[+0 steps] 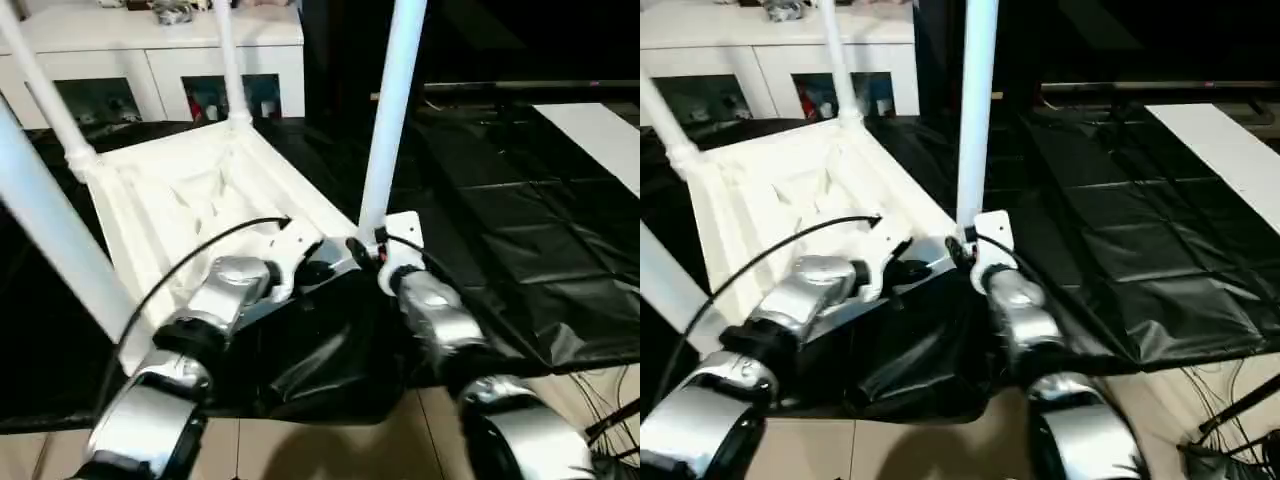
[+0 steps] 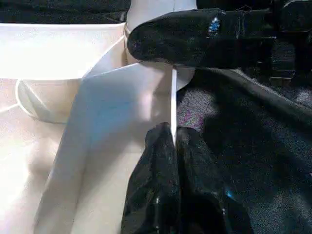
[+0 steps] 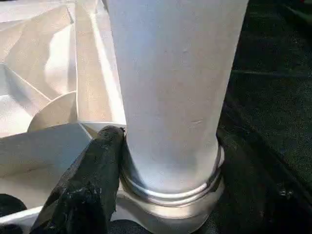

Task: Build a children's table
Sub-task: Rotate leg to tighten

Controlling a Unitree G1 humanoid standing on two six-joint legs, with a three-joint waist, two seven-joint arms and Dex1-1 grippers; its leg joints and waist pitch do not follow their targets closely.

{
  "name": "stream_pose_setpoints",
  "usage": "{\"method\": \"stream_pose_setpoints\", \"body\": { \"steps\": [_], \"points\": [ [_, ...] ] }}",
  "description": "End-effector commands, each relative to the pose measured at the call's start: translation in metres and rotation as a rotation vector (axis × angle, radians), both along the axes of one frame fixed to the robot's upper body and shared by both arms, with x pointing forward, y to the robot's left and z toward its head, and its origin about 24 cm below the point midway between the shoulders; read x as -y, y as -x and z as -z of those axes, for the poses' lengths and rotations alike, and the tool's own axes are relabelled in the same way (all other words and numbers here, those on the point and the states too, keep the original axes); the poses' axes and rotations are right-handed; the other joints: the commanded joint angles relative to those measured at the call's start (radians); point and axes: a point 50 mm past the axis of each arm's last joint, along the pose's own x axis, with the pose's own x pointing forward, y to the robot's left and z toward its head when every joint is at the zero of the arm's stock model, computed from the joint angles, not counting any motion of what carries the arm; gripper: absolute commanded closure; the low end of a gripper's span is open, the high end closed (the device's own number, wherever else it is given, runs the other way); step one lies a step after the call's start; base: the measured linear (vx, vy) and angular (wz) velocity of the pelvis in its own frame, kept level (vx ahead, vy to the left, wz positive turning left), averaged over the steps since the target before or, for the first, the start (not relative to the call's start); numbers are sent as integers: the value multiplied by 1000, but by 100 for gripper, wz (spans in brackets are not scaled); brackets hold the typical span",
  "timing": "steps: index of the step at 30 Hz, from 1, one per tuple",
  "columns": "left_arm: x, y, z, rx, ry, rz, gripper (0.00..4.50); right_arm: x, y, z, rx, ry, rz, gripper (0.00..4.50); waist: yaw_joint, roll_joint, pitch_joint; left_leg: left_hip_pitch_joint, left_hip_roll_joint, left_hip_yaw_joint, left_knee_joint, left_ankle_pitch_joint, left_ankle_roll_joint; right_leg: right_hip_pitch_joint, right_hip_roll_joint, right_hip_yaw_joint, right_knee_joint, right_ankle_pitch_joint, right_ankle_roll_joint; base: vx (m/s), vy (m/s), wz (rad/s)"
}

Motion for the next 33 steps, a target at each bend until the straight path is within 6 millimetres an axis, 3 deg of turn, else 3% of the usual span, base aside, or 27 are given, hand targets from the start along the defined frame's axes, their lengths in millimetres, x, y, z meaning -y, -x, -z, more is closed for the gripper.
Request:
{"method": "stream_pose_setpoints", "body": {
  "steps": [1, 3, 9, 12, 18, 20, 22, 26, 27, 29, 31, 33],
  "points": [
    [11, 8, 12, -36, -12, 37, 450, -31, 9, 2, -9, -67, -139, 152, 4, -10, -56, 3, -14, 9, -70, -383, 25, 41, -16, 16, -90, -420, -146, 0, 0, 0],
    [10, 8, 13, -38, -15, 41, 450, -29, 9, 2, -2, -77, -133, 117, 5, -11, -56, 3, -14, 10, -70, -380, 28, 41, -17, 16, -90, -420, -149, 0, 0, 0],
    [2, 10, 15, -59, -39, 77, 450, -21, 9, -3, 65, -79, -161, 68, 8, -8, -56, 2, -13, 10, -72, -366, 31, 42, -18, 17, -90, -414, -155, 0, 0, 0],
    [-6, 10, 13, -56, -45, 102, 450, -2, 8, -8, 103, -28, -234, 37, 9, -10, -57, 0, -12, 10, -72, -358, 34, 45, -17, 17, -88, -402, -158, 0, 0, 0],
    [-25, 12, 8, -64, -54, 151, 450, 42, 19, -18, 144, 38, -499, 37, 19, -16, -61, -5, -9, 13, -65, -293, 74, 55, -16, 20, -74, -274, -193, 0, 0, 0],
    [-29, 13, 8, -75, -55, 174, 450, 53, 23, -19, 140, 61, -560, 37, 18, -17, -60, -6, -10, 14, -65, -286, 79, 54, -17, 19, -75, -285, -199, 0, 0, 0],
    [-34, 15, 7, -88, -54, 202, 450, 65, 28, -21, 133, 89, -623, 37, 27, -17, -62, 2, -7, 16, -61, -278, 82, 52, -18, 21, -77, -286, -203, 0, 0, 0],
    [-44, 21, 6, -119, -47, 263, 450, 91, 36, -30, 104, 128, -734, 37, 35, -18, -60, -5, -5, 16, -61, -263, 94, 58, -13, 18, -69, -245, -223, 0, 0, 0],
    [-45, 22, 5, -121, -48, 270, 450, 96, 37, -32, 96, 134, -745, 37, 35, -23, -61, -5, -5, 18, -60, -265, 93, 56, -13, 18, -69, -249, -224, 0, 0, 0],
    [-46, 22, 4, -118, -47, 275, 450, 104, 38, -35, 76, 149, -763, 37, 38, -20, -60, -2, -4, 17, -61, -275, 86, 54, -15, 19, -70, -273, -217, 0, 0, 0],
    [-46, 21, 1, -95, -36, 279, 450, 112, 43, -35, 41, 164, -790, 37, 42, -28, -60, -2, -4, 17, -61, -275, 84, 53, -16, 19, -71, -286, -213, 0, 0, 0],
    [-45, 21, -1, -78, -23, 282, 450, 117, 47, -34, 16, 174, -812, 37, 47, -27, -60, 0, -2, 18, -60, -263, 87, 53, -16, 21, -70, -268, -213, 0, 0, 0]
  ]
}}
